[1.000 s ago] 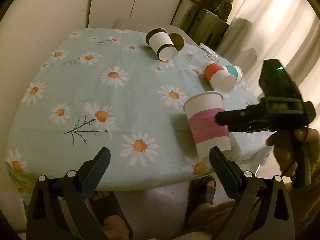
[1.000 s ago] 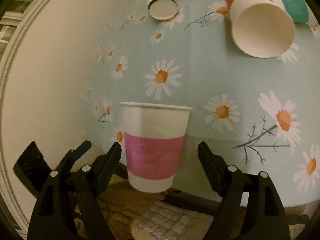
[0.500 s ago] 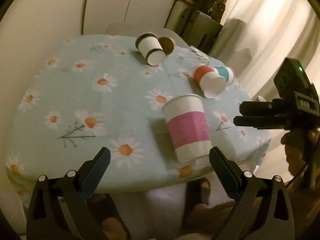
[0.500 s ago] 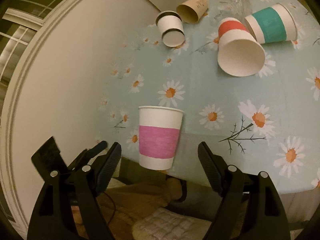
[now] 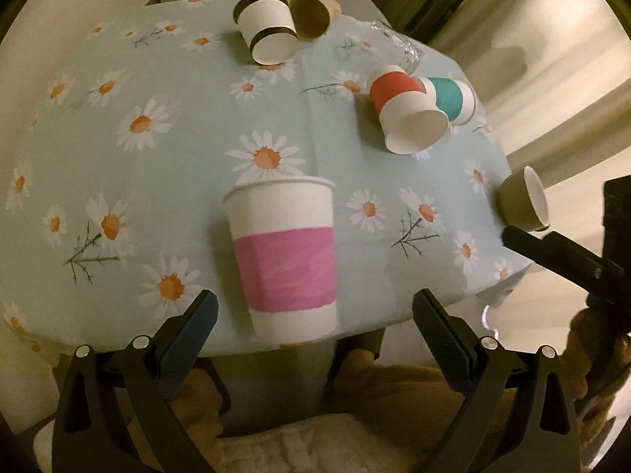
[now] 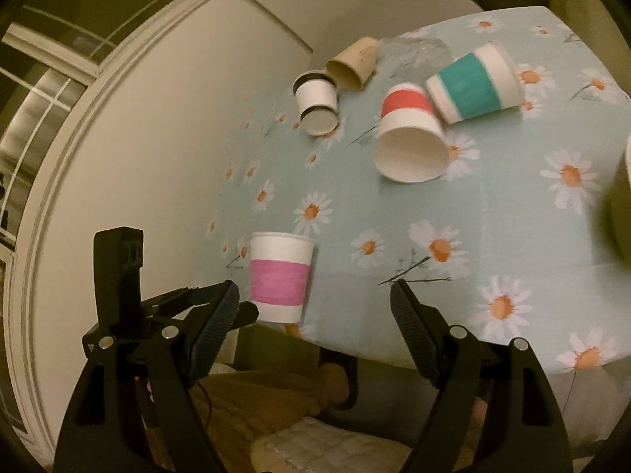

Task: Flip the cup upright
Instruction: 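Grasp the upright pink-banded cup with the left gripper, then carry the pink-banded cup with the left gripper and lower it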

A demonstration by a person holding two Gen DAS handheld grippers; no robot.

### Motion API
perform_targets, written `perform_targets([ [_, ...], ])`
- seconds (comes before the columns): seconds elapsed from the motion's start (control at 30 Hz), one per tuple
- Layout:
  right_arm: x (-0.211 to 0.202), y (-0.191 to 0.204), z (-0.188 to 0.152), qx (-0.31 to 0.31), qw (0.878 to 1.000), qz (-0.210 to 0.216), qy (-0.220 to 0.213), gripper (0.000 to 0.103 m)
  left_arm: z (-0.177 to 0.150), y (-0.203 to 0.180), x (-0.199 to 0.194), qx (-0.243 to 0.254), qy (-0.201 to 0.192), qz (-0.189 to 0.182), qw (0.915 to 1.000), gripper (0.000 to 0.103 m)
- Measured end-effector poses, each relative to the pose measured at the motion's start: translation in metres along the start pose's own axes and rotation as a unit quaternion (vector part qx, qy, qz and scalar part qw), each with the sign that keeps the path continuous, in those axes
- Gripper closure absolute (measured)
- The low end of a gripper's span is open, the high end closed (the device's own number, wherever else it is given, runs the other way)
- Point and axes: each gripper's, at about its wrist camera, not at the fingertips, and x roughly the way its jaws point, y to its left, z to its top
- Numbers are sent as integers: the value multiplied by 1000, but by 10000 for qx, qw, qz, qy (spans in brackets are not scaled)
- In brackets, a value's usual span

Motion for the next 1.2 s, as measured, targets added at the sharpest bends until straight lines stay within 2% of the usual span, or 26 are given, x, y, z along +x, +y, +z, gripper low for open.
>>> perform_targets([
  [0.17,-10,-6,2,123,9997,175,-67,24,14,-5,18,-65,163,588,9981,8],
  [0.3,-14,-5,0,62,9998,167,-78,24,20,-6,30,-88,313,832,9960,9],
  [0.43,-20,-3,0,85,9991,406,-120,24,28,-13,44,147,613,1040,9926,31],
  [0.53,-21,-3,1,103,9990,414,-91,23,31,-17,51,233,773,1253,9888,33],
  [0.6,-20,-4,1,115,9991,405,-62,23,32,-18,54,229,856,1305,9875,34],
  [0.67,-22,-4,1,102,9991,399,-81,23,33,-19,56,262,908,1380,9859,40],
  [1.0,-23,-9,0,189,9988,435,-104,23,37,-32,58,377,928,1484,9838,40],
  [1.2,-23,-11,-1,189,9988,438,-84,23,33,-37,42,350,622,1392,9877,41],
])
